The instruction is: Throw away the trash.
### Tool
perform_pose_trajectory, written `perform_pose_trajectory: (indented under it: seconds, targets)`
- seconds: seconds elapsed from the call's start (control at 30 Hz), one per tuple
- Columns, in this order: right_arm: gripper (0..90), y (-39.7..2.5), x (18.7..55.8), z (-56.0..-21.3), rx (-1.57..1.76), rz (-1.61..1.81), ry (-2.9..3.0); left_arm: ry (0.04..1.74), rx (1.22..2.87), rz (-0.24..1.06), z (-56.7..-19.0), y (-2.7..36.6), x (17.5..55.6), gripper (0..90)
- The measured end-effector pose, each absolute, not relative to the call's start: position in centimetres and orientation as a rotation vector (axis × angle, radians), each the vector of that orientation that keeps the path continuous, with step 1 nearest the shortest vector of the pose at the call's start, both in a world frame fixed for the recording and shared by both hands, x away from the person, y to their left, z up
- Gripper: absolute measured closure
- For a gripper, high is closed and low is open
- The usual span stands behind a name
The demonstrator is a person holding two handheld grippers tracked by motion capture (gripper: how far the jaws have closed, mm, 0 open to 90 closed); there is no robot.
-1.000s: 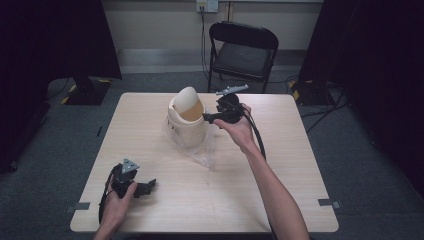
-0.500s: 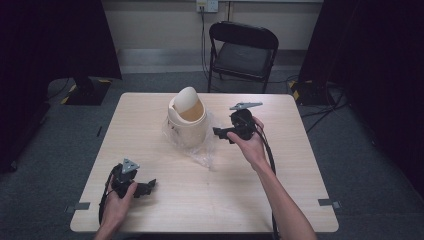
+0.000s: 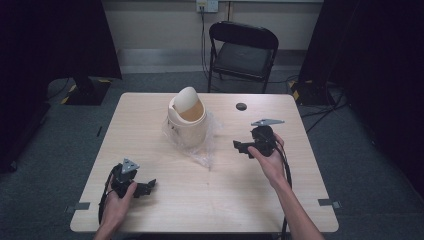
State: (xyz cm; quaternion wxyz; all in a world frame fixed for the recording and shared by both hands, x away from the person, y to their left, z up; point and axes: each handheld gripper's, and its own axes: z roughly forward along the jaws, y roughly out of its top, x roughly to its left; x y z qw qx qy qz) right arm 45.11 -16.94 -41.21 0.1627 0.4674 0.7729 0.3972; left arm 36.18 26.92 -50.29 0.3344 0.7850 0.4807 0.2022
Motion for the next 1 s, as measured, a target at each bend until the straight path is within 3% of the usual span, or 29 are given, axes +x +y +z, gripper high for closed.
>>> perform_pose_trajectory:
  seconds: [0.6, 1.0]
  targets:
    - [16.3, -23.5, 40.7, -47.5, 1.511, 0.925, 2.179, 1.240, 2.065, 0.522, -50.3, 27.3, 36.5, 0.5]
    - [14.8, -23.1, 39.2, -49.4, 1.441, 0.847, 2.134, 1.243, 2.062, 0.520, -50.3, 27.3, 36.5, 0.3]
